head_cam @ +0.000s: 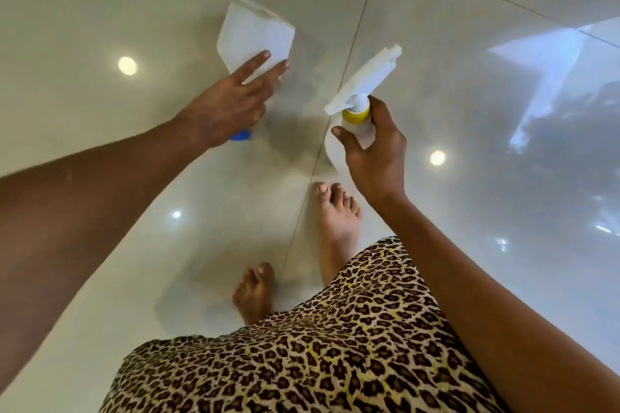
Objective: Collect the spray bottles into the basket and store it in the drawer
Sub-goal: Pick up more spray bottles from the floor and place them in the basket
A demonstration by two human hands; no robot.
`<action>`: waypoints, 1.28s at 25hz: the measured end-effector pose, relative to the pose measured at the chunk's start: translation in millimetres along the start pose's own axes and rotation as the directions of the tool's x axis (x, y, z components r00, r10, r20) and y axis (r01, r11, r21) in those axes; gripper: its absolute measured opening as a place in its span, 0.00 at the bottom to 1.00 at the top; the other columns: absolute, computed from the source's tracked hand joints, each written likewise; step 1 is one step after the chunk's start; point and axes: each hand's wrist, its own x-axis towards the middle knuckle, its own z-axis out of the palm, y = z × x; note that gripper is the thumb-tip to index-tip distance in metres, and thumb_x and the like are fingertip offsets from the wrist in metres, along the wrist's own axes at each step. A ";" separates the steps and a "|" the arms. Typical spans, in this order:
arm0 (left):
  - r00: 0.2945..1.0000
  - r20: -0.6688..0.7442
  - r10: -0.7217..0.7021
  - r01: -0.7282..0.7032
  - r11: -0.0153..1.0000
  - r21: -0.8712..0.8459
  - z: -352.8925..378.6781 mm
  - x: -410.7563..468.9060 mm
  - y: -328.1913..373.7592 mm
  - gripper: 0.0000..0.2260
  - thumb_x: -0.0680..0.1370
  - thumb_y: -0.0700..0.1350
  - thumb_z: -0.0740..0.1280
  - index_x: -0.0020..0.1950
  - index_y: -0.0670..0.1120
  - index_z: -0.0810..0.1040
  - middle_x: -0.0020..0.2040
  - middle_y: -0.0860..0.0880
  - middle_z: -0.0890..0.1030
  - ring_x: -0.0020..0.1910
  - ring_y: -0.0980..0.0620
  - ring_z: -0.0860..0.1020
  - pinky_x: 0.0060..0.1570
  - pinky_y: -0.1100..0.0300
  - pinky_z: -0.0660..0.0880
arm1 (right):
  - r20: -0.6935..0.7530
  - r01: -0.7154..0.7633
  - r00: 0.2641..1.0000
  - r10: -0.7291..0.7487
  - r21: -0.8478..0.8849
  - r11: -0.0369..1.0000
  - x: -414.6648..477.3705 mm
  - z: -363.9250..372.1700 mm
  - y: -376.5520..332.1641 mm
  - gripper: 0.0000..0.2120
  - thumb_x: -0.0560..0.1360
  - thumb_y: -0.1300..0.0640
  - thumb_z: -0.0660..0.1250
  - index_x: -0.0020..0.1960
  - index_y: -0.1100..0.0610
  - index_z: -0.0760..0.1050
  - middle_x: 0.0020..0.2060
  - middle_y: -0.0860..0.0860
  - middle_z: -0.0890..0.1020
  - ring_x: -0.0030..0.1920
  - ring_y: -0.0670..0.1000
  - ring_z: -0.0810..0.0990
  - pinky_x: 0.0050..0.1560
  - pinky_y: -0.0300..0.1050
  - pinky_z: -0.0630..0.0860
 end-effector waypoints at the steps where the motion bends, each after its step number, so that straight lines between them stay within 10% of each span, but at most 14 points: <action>1: 1.000 -0.010 0.019 -0.019 1.000 0.019 2.6 3.5 -3.9 0.12 0.74 0.47 0.61 0.57 0.49 0.74 0.74 0.40 0.61 0.74 0.35 0.49 0.68 0.36 0.42 | -0.008 -0.004 1.000 0.004 0.001 1.000 -0.1 -0.7 0.3 0.21 0.71 0.59 0.71 0.62 0.56 0.71 0.53 0.51 0.81 0.49 0.42 0.73 0.47 0.24 0.67; 4: 0.992 -0.080 0.094 -0.098 0.994 -0.040 14.1 8.8 -19.1 0.09 0.76 0.42 0.60 0.55 0.50 0.73 0.63 0.47 0.76 0.74 0.37 0.52 0.67 0.36 0.43 | -0.013 -0.010 1.000 0.010 0.002 1.000 -1.9 -2.8 -3.7 0.21 0.71 0.59 0.71 0.62 0.56 0.70 0.54 0.51 0.81 0.50 0.43 0.73 0.50 0.33 0.68; 7: 0.979 -0.164 -0.123 0.064 0.943 -0.328 6.5 -0.3 -24.4 0.15 0.74 0.35 0.54 0.53 0.49 0.74 0.48 0.50 0.82 0.71 0.39 0.63 0.71 0.38 0.48 | -0.024 -0.009 1.000 0.010 0.020 1.000 -4.9 -10.0 -16.7 0.21 0.71 0.60 0.71 0.62 0.57 0.71 0.54 0.52 0.81 0.51 0.47 0.75 0.52 0.38 0.70; 10: 0.840 0.204 -0.502 0.392 0.302 -0.869 -42.1 -20.7 -26.5 0.14 0.73 0.31 0.58 0.55 0.41 0.74 0.48 0.40 0.81 0.68 0.36 0.65 0.70 0.37 0.41 | -0.096 -0.045 0.994 0.049 0.047 0.998 -20.7 -31.7 -44.0 0.21 0.71 0.60 0.71 0.61 0.58 0.71 0.54 0.53 0.81 0.51 0.50 0.77 0.52 0.41 0.72; 13: 0.633 0.605 -0.483 0.501 -0.340 -0.796 -105.1 -42.7 -43.1 0.16 0.72 0.33 0.65 0.59 0.41 0.71 0.52 0.40 0.80 0.61 0.40 0.72 0.72 0.42 0.45 | -0.145 -0.087 0.984 0.100 0.097 0.991 -34.8 -60.2 -80.3 0.20 0.71 0.60 0.71 0.61 0.57 0.72 0.53 0.52 0.82 0.50 0.47 0.76 0.52 0.41 0.73; 16: 0.539 0.730 -0.419 0.311 -0.707 -0.635 -176.6 -73.6 -88.2 0.17 0.72 0.32 0.67 0.60 0.39 0.72 0.53 0.38 0.80 0.55 0.40 0.76 0.59 0.60 0.65 | -0.168 -0.100 0.977 0.127 0.162 0.982 -54.0 -104.8 -136.6 0.20 0.70 0.62 0.72 0.60 0.55 0.73 0.51 0.52 0.82 0.50 0.49 0.78 0.51 0.42 0.74; 19: 0.553 0.700 -0.452 0.218 -0.732 -0.646 -233.9 -107.9 -149.0 0.16 0.72 0.32 0.66 0.59 0.42 0.73 0.53 0.40 0.80 0.51 0.44 0.77 0.42 0.66 0.63 | -0.217 -0.094 0.967 0.136 0.191 0.977 -93.5 -152.7 -199.7 0.20 0.68 0.62 0.73 0.59 0.53 0.74 0.46 0.45 0.81 0.47 0.45 0.78 0.45 0.28 0.71; 23: 0.702 0.477 -0.530 0.067 -0.617 -0.784 -299.5 -156.4 -234.2 0.18 0.73 0.31 0.64 0.61 0.43 0.72 0.56 0.40 0.80 0.55 0.42 0.77 0.51 0.55 0.71 | -0.354 -0.063 0.924 0.147 0.238 0.969 -159.5 -214.5 -273.1 0.19 0.67 0.62 0.74 0.57 0.51 0.76 0.45 0.42 0.81 0.44 0.38 0.79 0.41 0.20 0.70; 32: 0.858 -0.106 -0.503 -0.263 -0.252 -0.932 -433.9 -332.5 -314.9 0.13 0.67 0.44 0.75 0.47 0.44 0.78 0.39 0.46 0.78 0.38 0.50 0.73 0.35 0.65 0.67 | -0.757 -0.022 0.575 0.309 0.363 0.932 -378.5 -250.0 -404.9 0.18 0.66 0.58 0.76 0.54 0.54 0.77 0.44 0.43 0.81 0.42 0.39 0.77 0.42 0.21 0.69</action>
